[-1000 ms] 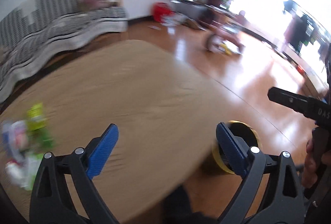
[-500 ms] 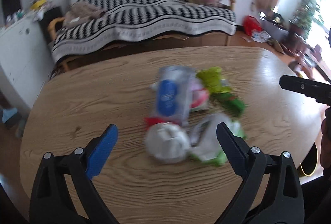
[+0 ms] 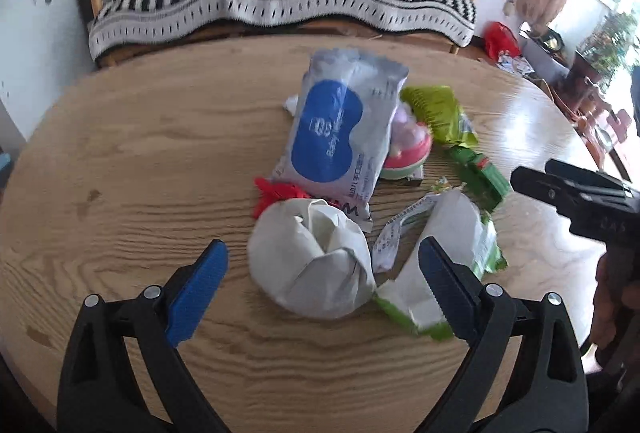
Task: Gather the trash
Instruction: 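Grasp the white tissue bundle with the left tool while the right grasps the green toy car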
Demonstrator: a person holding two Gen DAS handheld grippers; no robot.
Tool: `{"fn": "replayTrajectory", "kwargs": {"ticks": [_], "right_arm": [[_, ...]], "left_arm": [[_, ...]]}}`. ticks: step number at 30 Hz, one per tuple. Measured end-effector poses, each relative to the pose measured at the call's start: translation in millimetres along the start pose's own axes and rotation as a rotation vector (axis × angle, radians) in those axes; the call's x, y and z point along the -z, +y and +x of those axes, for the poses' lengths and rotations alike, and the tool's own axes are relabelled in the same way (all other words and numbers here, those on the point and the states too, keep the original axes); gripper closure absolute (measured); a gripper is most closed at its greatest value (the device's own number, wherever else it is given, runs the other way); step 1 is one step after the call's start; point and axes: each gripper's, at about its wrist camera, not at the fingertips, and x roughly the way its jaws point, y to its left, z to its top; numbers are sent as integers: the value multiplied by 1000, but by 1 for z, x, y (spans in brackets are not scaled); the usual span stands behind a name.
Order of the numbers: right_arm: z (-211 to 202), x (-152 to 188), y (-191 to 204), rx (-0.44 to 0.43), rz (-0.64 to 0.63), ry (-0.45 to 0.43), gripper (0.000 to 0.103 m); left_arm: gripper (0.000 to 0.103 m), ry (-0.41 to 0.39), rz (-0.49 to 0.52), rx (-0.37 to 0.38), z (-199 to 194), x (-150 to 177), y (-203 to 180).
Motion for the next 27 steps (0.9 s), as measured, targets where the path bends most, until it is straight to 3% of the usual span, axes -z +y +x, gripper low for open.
{"fn": "replayTrajectory", "kwargs": {"ticks": [10,13,14,15,19,27], "right_arm": [[46,-4,-7,65,-46,66,29],[57,-2,-7,69,-50,97,42],[56,-1,-4,81,-61,85,55],[56,-1,-2,91,-74,81,65],[48,-1,4,86,-78,64,68],[16,-7,18,43,-85,-1,68]], "left_arm": [[11,22,12,-61,23,6,2],[23,21,8,-48,21,6,5],[33,27,9,-39,21,6,5],[34,31,14,-44,20,6,5],[37,52,10,-49,12,7,8],[38,9,28,-60,-13,7,17]]}}
